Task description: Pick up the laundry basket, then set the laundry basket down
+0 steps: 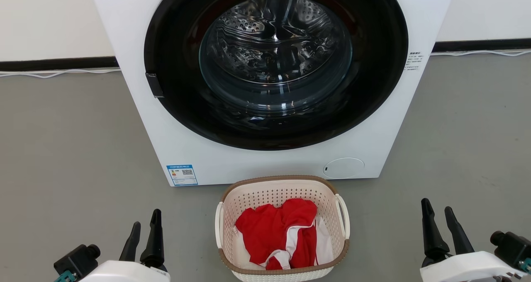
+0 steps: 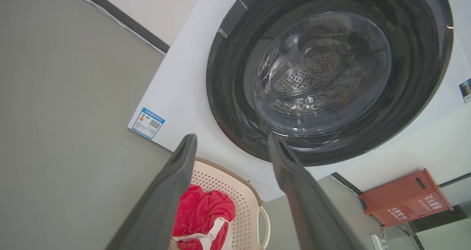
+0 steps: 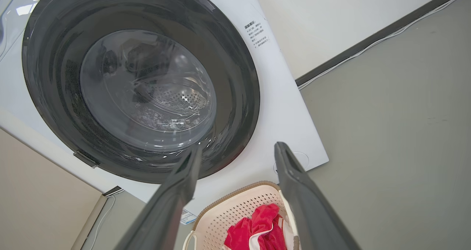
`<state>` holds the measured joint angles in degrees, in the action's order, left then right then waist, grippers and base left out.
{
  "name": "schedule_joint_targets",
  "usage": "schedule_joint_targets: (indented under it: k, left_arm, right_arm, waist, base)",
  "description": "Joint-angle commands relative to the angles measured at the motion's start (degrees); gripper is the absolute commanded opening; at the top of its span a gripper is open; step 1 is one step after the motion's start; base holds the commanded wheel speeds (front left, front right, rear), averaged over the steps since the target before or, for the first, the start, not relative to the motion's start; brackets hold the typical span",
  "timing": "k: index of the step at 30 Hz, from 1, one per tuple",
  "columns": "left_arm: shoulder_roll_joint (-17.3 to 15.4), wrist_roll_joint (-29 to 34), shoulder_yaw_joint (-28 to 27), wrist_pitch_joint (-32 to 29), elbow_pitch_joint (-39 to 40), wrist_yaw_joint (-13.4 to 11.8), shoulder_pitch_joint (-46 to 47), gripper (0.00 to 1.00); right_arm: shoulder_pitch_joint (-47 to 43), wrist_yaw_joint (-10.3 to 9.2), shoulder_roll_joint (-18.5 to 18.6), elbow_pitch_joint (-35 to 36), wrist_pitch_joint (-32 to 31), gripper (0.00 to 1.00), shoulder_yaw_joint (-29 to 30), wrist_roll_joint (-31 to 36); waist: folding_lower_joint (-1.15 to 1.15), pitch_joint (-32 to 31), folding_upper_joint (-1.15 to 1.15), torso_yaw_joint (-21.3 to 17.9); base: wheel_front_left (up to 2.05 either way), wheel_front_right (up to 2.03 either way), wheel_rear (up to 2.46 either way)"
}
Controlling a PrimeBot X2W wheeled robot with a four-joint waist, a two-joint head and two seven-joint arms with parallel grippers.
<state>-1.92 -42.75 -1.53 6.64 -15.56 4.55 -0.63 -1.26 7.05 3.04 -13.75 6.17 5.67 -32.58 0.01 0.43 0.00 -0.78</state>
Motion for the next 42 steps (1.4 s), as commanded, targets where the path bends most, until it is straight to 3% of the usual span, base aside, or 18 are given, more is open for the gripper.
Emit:
schedule_joint_targets:
  k: [1,42]
  left_arm:
    - [-0.6,1.4,-0.8,0.7,1.7,-0.2,1.0,1.0]
    - [-0.9,27.7,-0.1,7.4,2.0,-1.4,-0.1,1.0]
  right_arm:
    - [1.1,0.28,0.9,1.5,1.1,1.0,-0.9,1.6]
    - [1.6,0.42,3.0,-0.2,7.9,1.0,-1.5,30.2]
  waist:
    - [0.0,0.0,0.0,0.0]
    - [0.0,0.2,0.0,0.1]
  base:
    - [0.0,0.0,0.0]
    - [0.0,0.0,0.0]
